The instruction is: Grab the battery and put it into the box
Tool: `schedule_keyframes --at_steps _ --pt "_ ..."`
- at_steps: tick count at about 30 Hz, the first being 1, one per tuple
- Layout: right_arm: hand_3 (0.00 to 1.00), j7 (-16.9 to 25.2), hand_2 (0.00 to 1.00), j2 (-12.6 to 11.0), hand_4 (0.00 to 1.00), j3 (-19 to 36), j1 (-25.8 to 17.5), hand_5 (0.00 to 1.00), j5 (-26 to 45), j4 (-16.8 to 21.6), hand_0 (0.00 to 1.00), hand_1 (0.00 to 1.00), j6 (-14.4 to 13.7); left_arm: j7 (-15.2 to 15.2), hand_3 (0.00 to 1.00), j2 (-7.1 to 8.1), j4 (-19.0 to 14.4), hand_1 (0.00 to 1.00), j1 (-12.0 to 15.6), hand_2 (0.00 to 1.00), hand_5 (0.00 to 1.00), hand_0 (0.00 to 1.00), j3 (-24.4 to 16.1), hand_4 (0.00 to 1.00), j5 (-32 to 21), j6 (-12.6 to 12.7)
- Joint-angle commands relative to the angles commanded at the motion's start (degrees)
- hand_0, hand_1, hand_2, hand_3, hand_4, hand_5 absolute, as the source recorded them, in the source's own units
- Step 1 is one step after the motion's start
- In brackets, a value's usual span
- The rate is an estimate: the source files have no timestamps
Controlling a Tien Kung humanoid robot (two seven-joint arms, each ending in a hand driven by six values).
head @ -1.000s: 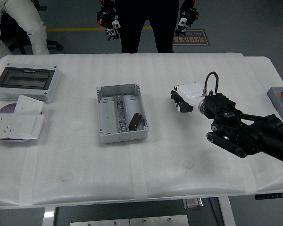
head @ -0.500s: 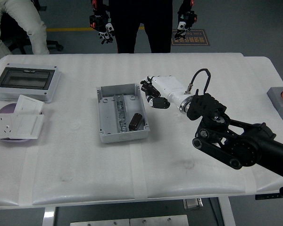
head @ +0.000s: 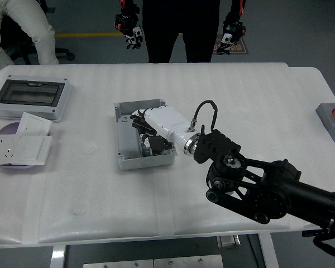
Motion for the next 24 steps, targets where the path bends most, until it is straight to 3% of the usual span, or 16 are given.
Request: schedule_keyframes --at_steps 3,4,9,10,15,19,24 --pt "0.980 -0.24 0.822 0.17 0.318 -0.19 0.00 0.065 -0.92 -0.68 0.959 0.706 -0.16 0.33 0.460 -0.03 -0.01 0.557 0.10 0.691 0.002 0.543 -0.16 0.002 -0.03 -0.12" --pt "0.998 -0.26 0.998 0.19 0.771 -0.25 -0.01 0.353 -1.04 -0.77 0.998 0.998 -0.24 0.44 0.459 -0.04 -0.02 0.557 0.13 0.689 0.002 0.543 -0.20 0.002 -0.05 -0.17" --pt "0.998 -0.27 0.998 0.24 0.771 -0.35 -0.17 0.353 -0.83 -0.76 0.998 0.998 -0.63 0.90 0.459 -0.08 -0.03 0.557 0.27 0.689 0.002 0.543 -0.53 0.002 0.12 -0.44" --pt "0.998 -0.26 0.998 0.23 0.877 -0.32 -0.21 0.442 -0.70 -0.72 0.998 0.998 -0.75 0.99 0.457 -0.08 -0.04 0.558 0.29 0.688 0.002 0.543 -0.61 0.002 0.21 -0.49" --pt "0.998 0.07 0.998 -0.49 0.877 1.80 -0.87 0.442 0.60 -0.44 0.998 0.998 -1.79 1.15 0.457 -0.02 -0.05 0.558 0.27 0.688 0.002 0.543 -0.77 0.002 0.30 -0.57" --pt "0.998 1.03 0.998 -3.36 0.903 6.82 -2.67 0.467 3.96 -0.80 0.998 0.998 -3.54 1.18 0.456 0.02 -0.06 0.559 0.14 0.689 0.002 0.546 -0.39 0.002 -0.31 -0.52" --pt "0.998 4.14 0.998 -8.87 0.912 15.36 -6.96 0.475 10.69 -2.51 0.998 0.998 -7.32 1.73 0.455 0.01 -0.21 0.561 0.44 0.688 0.002 0.546 -0.10 0.002 -1.26 -0.64"
